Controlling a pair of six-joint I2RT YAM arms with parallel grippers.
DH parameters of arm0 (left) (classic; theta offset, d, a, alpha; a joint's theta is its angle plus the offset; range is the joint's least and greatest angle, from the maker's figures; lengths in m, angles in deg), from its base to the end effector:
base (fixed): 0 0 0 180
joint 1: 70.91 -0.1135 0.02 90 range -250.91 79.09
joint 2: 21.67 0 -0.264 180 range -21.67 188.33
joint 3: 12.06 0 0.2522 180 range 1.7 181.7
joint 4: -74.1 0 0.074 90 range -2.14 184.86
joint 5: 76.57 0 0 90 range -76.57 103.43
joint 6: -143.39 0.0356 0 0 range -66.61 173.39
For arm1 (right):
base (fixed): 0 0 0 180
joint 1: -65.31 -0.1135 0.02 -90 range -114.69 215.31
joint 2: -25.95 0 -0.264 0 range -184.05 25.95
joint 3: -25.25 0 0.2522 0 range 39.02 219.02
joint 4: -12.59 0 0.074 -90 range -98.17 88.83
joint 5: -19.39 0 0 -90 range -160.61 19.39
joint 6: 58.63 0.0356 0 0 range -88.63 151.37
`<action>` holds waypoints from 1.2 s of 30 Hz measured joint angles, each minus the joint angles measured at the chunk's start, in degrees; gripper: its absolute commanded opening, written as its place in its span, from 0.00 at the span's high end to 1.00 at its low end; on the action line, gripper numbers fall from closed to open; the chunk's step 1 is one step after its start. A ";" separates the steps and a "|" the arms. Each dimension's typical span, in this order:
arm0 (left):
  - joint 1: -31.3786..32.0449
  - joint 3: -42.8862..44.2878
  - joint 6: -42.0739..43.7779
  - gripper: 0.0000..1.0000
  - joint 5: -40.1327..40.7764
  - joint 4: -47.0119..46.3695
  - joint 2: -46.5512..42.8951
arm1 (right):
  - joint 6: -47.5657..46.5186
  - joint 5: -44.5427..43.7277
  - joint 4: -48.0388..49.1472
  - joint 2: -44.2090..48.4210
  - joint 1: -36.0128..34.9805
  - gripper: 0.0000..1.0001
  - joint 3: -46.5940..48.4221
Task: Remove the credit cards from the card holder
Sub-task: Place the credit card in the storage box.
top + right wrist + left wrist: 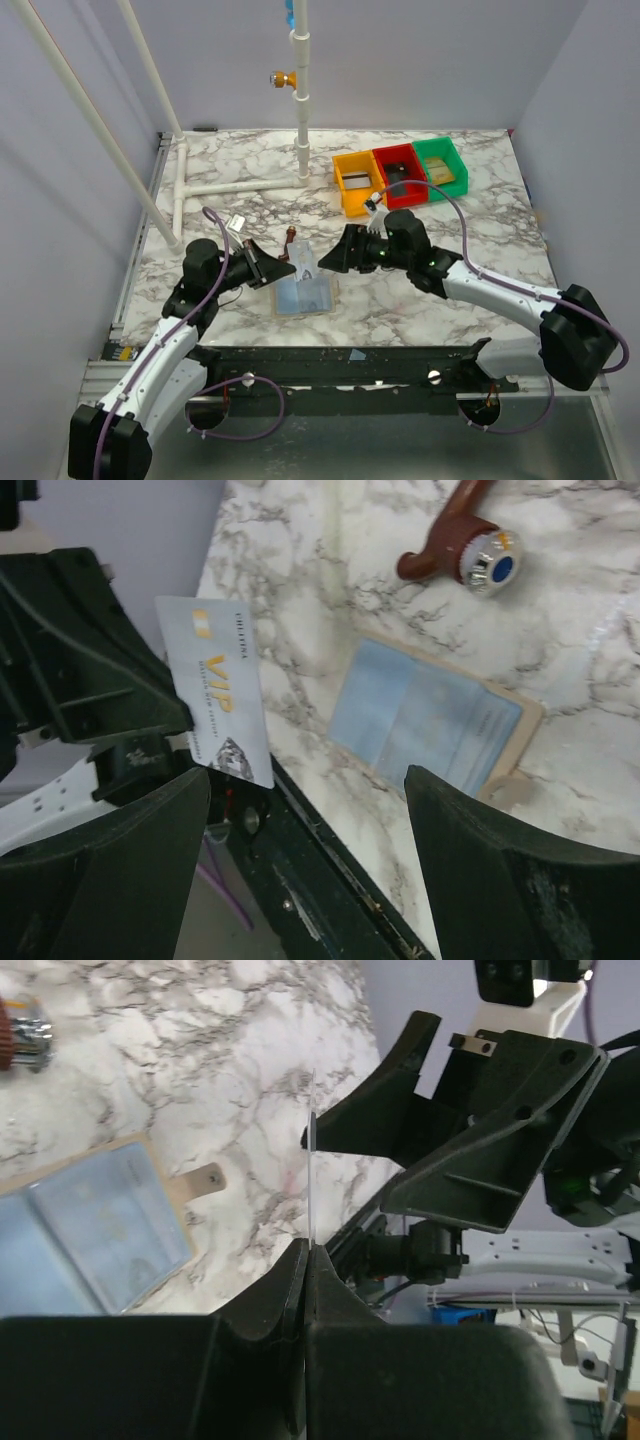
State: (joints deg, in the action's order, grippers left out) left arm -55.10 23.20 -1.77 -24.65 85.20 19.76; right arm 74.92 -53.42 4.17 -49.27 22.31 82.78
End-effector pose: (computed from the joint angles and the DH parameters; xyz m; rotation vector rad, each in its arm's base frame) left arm 0.1578 -0.0675 0.2308 -0.1964 2.0715 -1.4287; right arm 0.2049 0.2054 0.2446 -0.1998 2.2349 1.2007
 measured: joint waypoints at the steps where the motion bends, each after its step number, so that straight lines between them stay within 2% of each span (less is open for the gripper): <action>1: 0.00 -0.22 -0.85 1.00 -0.92 -1.81 0.48 | 0.50 1.70 1.55 0.31 0.02 0.18 -0.55; 6: 0.00 -1.27 -5.16 1.00 -5.18 -10.82 3.26 | 3.65 7.65 8.68 0.98 0.50 0.21 -2.10; 10: 0.00 -1.70 -8.22 1.00 -7.96 -16.79 5.11 | 5.99 10.29 12.74 0.98 1.03 0.34 -2.51; 13: 0.00 -1.79 -9.70 1.00 -9.20 -19.85 6.08 | 7.61 11.54 14.93 0.96 1.29 0.36 -2.78; 17: 0.07 -2.10 -11.02 1.00 -10.29 -22.40 6.56 | 9.57 12.92 17.73 0.66 1.75 0.41 -2.93; 20: 0.07 -2.25 -11.34 1.00 -10.67 -23.17 6.84 | 10.75 13.86 19.52 0.31 1.88 0.49 -2.97; 27: 0.63 -2.25 -11.98 1.00 -10.91 -23.93 8.09 | 12.66 15.80 22.34 -1.31 1.90 0.58 -3.04; 33: 0.83 -2.25 -12.22 1.00 -11.08 -24.30 8.41 | 13.44 16.41 22.82 -1.90 2.16 0.88 -3.08; 34: 0.83 -2.25 -12.26 0.97 -11.08 -24.33 8.41 | 13.49 16.44 22.84 -1.90 2.23 0.96 -3.13; 35: 0.83 -2.25 -12.26 0.82 -11.08 -24.39 8.48 | 13.51 16.41 22.82 -1.90 2.25 0.99 -3.15; 36: 0.83 -2.25 -12.26 0.73 -11.08 -24.41 8.55 | 13.51 16.46 22.82 -1.90 2.34 0.99 -3.19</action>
State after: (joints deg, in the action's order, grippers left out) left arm -54.27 20.94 -14.03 -35.73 60.79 28.31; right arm 88.42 -36.96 26.99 -51.17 24.65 79.59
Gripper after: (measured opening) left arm 0.010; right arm 0.075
